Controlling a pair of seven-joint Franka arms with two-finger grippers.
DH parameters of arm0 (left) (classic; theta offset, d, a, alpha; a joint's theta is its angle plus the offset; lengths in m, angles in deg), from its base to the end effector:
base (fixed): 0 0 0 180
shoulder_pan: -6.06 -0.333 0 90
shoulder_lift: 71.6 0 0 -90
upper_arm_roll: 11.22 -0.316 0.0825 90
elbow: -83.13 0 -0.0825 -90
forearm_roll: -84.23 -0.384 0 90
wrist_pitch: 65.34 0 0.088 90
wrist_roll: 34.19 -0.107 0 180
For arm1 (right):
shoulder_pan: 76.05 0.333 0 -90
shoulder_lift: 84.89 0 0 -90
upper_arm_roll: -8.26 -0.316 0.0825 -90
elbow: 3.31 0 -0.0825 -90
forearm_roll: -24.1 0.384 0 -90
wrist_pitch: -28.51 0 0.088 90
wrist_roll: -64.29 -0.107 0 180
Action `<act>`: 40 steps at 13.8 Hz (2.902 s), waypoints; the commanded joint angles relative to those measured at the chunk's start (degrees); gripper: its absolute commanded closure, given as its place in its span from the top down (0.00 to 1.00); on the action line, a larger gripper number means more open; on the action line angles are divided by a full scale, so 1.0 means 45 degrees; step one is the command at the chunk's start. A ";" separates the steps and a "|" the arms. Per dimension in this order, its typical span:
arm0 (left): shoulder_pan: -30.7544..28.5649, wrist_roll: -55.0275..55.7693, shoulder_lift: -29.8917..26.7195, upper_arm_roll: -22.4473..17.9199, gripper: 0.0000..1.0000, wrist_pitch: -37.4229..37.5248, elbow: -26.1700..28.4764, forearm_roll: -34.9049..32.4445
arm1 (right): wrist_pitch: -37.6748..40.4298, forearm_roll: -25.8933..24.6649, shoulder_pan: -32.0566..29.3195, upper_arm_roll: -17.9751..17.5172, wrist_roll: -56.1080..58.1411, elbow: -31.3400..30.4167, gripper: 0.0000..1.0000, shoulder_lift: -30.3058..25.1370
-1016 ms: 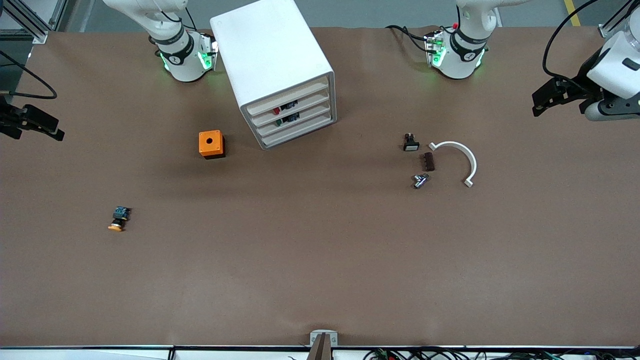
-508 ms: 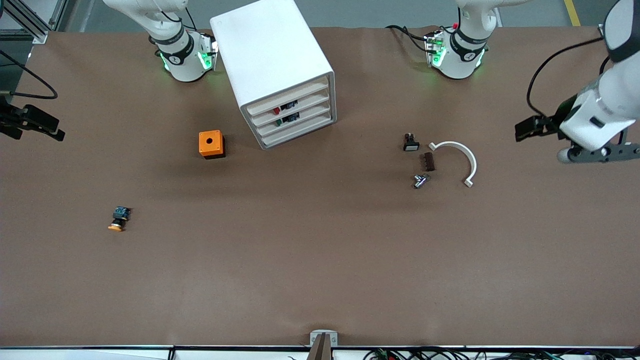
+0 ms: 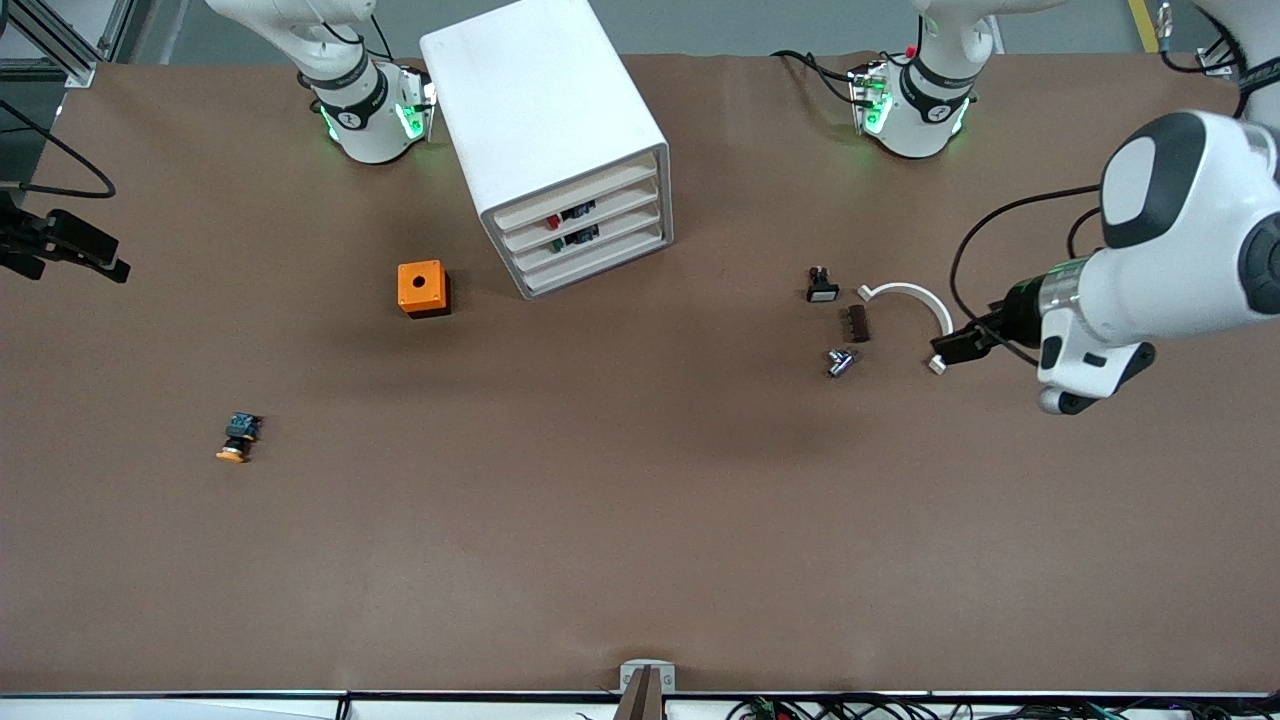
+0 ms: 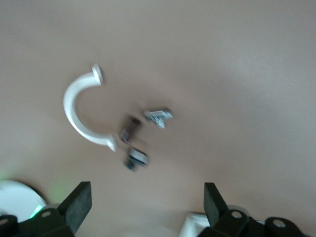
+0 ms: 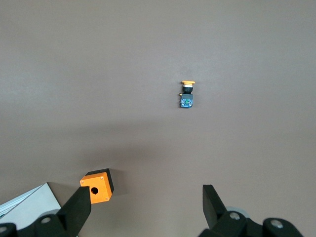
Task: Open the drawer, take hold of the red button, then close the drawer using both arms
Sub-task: 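Move the left gripper toward the white drawer cabinet's drawer handle, then grasp the drawer handle with the left gripper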
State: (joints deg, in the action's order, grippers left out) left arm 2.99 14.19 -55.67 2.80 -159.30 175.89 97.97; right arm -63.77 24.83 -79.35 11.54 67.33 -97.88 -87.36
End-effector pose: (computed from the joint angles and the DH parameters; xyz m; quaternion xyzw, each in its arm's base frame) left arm 0.6011 -0.1269 0.4524 0.9212 0.3367 -0.1818 0.0698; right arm 0.5404 -0.0617 0.6139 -0.9995 0.0311 -0.0022 0.0074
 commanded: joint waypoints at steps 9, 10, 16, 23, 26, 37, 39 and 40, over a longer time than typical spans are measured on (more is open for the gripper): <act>0.2770 1.2327 0.3529 0.0029 1.00 0.0119 -0.1825 0.2119 | -0.0120 0.0287 -0.0008 -0.0025 -0.0050 -0.0372 1.00 -0.0369; 0.3004 1.3031 0.3724 0.0029 1.00 0.0158 -0.1748 0.2643 | -0.0139 0.0151 -0.0008 -0.0025 -0.0050 -0.0372 1.00 -0.0369; 0.4429 1.7796 0.5559 0.0009 0.90 0.0198 -0.1747 0.6901 | -0.0139 -0.0085 0.0011 -0.0044 -0.0050 -0.0372 1.00 -0.0369; 0.6422 2.0888 0.6382 0.0009 0.58 0.0217 -0.1747 0.8233 | -0.0062 -0.0104 0.0011 -0.0044 -0.0050 -0.0353 1.00 -0.0369; 0.7067 2.0909 0.6557 0.0029 0.58 0.0237 -0.1728 0.8331 | -0.0003 -0.0104 0.0011 -0.0044 -0.0050 -0.0314 1.00 -0.0349; 0.7227 2.0734 0.6772 -0.0069 0.00 0.0450 -0.1864 0.8118 | -0.0295 -0.0260 -0.0262 0.0053 0.0067 0.0700 1.00 0.2247; 0.6701 2.0520 0.6831 -0.0166 0.00 0.0471 -0.2350 0.8117 | -0.0315 -0.0863 -0.0166 0.0053 -0.0146 0.0741 1.00 0.2346; 0.6350 2.0325 0.6831 -0.0167 0.00 0.0471 -0.2546 0.8117 | -0.0315 -0.0905 -0.0107 0.0034 -0.0515 0.0760 1.00 0.2346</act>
State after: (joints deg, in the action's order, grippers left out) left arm 34.52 106.14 -25.48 2.05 -158.44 167.31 134.68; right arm -66.29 22.23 -79.89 12.15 67.02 -96.39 -76.69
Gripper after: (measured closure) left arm 0.863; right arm 0.000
